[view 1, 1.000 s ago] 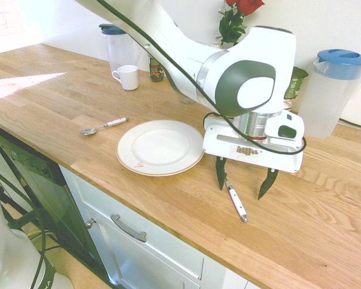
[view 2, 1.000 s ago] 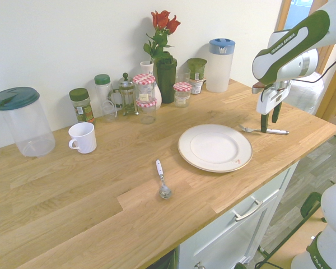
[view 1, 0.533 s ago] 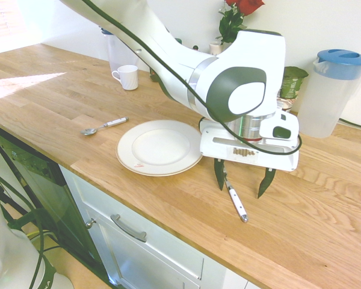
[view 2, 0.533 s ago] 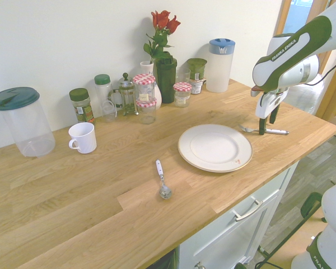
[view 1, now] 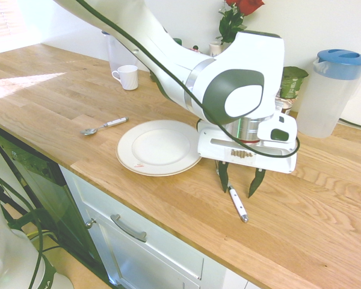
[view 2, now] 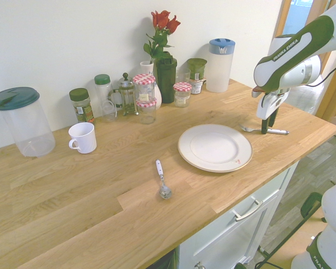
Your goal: Put the fork into the plate
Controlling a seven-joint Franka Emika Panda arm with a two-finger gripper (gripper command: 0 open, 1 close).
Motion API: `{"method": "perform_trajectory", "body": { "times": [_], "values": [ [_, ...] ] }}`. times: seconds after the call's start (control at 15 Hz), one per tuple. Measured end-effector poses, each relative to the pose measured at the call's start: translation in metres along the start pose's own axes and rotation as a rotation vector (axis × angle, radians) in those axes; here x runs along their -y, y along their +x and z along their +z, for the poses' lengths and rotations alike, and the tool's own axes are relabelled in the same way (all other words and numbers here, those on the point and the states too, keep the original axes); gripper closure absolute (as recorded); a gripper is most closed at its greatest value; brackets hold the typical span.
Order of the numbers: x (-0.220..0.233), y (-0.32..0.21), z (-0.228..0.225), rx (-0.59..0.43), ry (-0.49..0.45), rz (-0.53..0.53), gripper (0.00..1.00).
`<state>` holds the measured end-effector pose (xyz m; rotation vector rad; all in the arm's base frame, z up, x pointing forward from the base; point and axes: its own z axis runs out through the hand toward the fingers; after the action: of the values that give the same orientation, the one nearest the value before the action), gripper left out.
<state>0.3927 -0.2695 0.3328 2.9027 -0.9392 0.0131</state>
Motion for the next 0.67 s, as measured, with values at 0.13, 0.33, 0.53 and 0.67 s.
{"method": "perform_trajectory", "body": {
  "times": [0.13,0.33,0.53,0.67],
  "values": [
    [-0.0037,-0.0003,0.0007,0.006,0.012,-0.006,1.00],
    [-0.0055,-0.0008,0.0012,0.013,0.014,-0.011,1.00],
    [-0.0048,-0.0005,0.0005,0.017,0.014,-0.012,1.00],
    [-0.0042,-0.0003,-0.0002,0.020,0.014,-0.014,1.00]
  ]
}}
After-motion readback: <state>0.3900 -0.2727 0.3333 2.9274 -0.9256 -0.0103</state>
